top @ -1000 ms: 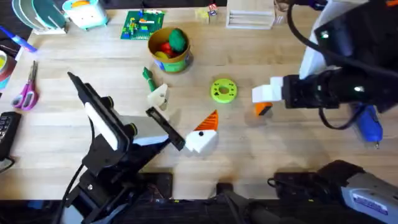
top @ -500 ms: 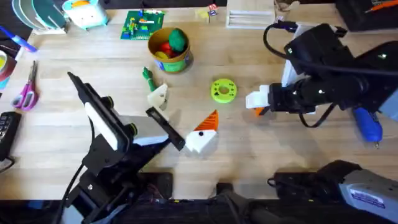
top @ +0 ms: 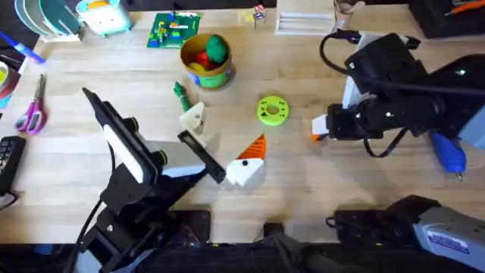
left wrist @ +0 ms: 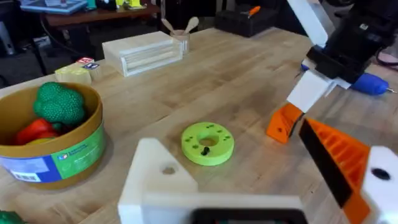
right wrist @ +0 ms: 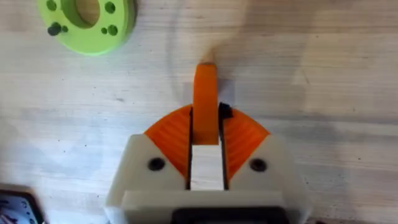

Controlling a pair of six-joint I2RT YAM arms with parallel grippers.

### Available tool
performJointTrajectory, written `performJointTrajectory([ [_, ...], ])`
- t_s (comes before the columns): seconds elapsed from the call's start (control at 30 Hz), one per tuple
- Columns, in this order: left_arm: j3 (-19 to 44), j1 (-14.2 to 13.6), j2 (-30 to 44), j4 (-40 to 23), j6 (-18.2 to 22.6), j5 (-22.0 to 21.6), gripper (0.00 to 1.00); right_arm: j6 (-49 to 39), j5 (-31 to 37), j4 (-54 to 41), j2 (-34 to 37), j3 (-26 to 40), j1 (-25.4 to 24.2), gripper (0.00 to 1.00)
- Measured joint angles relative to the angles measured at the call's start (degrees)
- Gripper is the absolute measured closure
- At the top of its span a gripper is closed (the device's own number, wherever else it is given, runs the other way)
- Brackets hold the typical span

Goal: Pick up the gripper from the table and insert it into the empty holder that is missing its gripper. Then pick up a screw, insert it into the mounting hole, and use the screwdriver to tighten it. Finally, clean up the table by picking up the vegetable and placing it into the bucket.

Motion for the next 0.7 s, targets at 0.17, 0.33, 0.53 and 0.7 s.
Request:
performJointTrajectory([
  [0.17,0.0,0.0,0.0,0.0,0.0,0.0,0.008,0.0,0.0,0.2,-0.1,0.0,0.0,0.853],
  [0.33,0.0,0.0,0.0,0.0,0.0,0.0,0.008,-0.3,0.0,0.0,-1.6,0.0,0.0,0.984],
  [0.53,0.0,0.0,0.0,0.0,0.0,0.0,0.008,-1.1,-0.5,-1.2,-4.6,1.8,0.0,0.987],
  [0.7,0.0,0.0,0.0,0.0,0.0,0.0,0.008,-3.5,-4.7,0.2,-9.6,4.6,0.0,0.989],
])
